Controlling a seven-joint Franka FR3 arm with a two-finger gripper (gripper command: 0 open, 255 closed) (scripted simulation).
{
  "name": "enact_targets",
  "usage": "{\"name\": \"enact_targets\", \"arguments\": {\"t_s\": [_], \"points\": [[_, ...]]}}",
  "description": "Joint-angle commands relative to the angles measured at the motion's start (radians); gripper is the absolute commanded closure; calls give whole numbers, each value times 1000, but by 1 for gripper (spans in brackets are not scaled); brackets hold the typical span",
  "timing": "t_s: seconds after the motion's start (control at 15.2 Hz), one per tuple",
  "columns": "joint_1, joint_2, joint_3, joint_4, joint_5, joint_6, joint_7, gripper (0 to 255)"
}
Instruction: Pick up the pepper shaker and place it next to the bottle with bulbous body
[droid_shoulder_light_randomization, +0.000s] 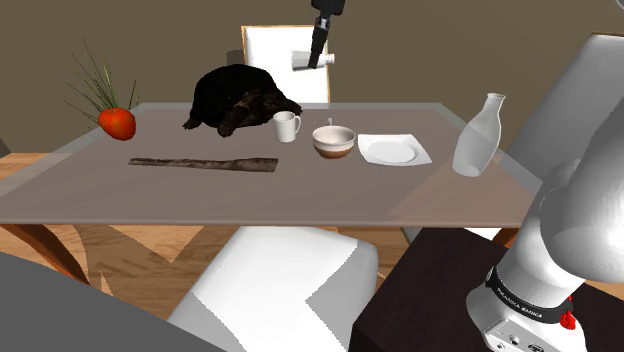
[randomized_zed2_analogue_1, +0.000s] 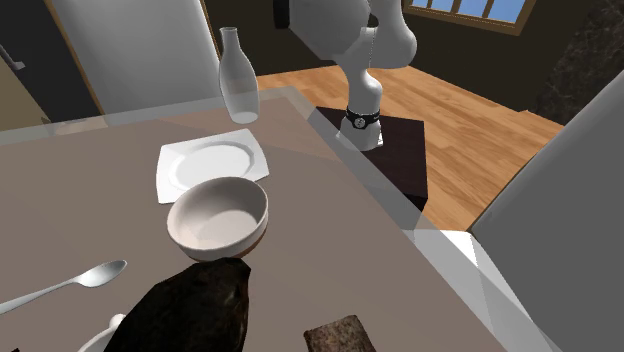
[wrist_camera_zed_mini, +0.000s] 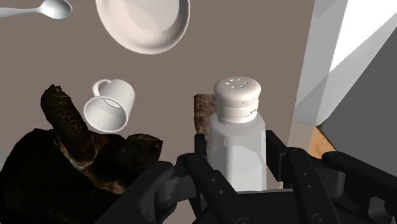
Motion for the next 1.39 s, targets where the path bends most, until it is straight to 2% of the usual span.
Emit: {"name": "enact_targets", "arguments": {"t_s": [0.0, 0.66, 1.32], "points": [[-9, -80, -9, -89, -7, 8, -20, 255], [-72, -397, -79, -379, -52, -28, -132, 255], [-157, -664, -177, -539, -133, -142, -264, 255]]}}
